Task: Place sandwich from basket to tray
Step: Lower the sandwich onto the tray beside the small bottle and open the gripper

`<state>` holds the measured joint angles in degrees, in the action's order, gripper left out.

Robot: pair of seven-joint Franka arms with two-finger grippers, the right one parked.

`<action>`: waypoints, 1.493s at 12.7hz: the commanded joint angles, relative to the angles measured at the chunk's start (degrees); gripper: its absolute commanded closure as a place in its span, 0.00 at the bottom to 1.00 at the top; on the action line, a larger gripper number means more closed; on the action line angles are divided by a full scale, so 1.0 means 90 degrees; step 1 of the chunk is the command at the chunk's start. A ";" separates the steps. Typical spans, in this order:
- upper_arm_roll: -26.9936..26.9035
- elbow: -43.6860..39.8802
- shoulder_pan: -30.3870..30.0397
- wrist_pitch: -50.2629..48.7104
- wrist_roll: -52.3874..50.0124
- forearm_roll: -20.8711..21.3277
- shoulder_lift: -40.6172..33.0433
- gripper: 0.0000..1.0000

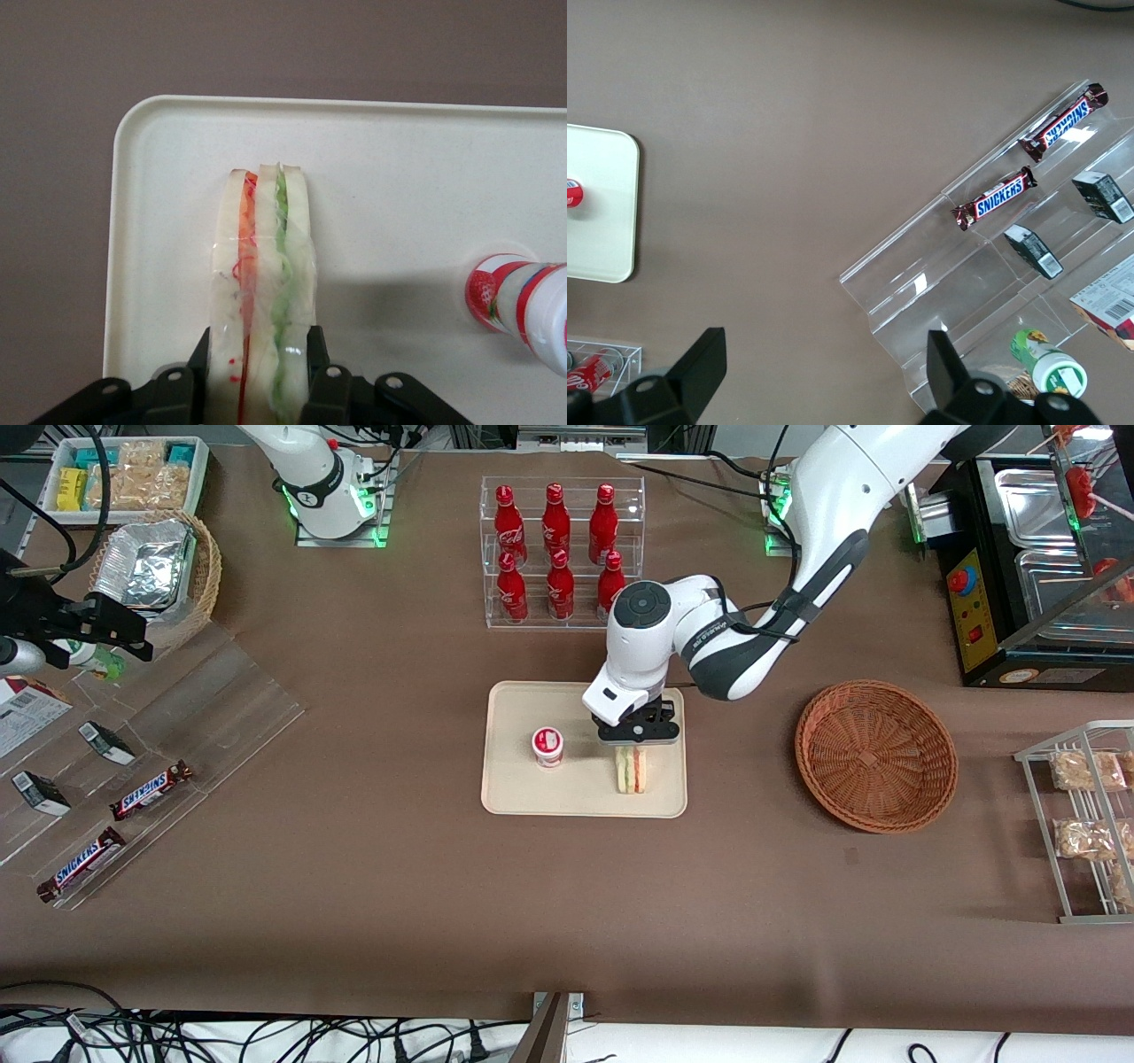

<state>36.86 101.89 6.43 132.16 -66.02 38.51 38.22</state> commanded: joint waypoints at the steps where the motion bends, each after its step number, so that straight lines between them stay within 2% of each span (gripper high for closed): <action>1: -0.0023 -0.0013 0.0038 0.0042 -0.0213 0.0369 0.0031 0.41; 2: -0.0023 -0.0013 0.0038 0.0042 -0.0213 0.0369 0.0031 0.18; 3: -0.0023 -0.0022 0.0038 0.0023 -0.0213 0.0369 0.0031 0.03; 4: -0.0014 -0.0042 0.0038 -0.0006 -0.0213 0.0369 0.0021 0.00; 7: 0.0054 -0.0149 0.0009 -0.0123 -0.0242 0.0185 -0.0066 0.00; 9: 0.0084 -0.0615 0.0047 -0.0803 -0.0213 -0.0369 -0.0164 0.00; 11: 0.0162 -0.1299 0.0184 -0.1770 -0.0135 -0.0626 -0.0164 0.00; 13: 0.0357 -0.1671 -0.0001 -0.2038 0.0000 -0.0656 -0.0194 0.00; 16: 0.0387 -0.1741 -0.0215 -0.2262 0.0050 -0.0763 -0.0456 0.00; 19: 0.0387 -0.2070 -0.0558 -0.2710 0.0537 -0.1240 -0.0750 0.00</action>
<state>39.78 85.46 3.33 111.37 -65.11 30.46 33.70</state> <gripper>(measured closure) 0.000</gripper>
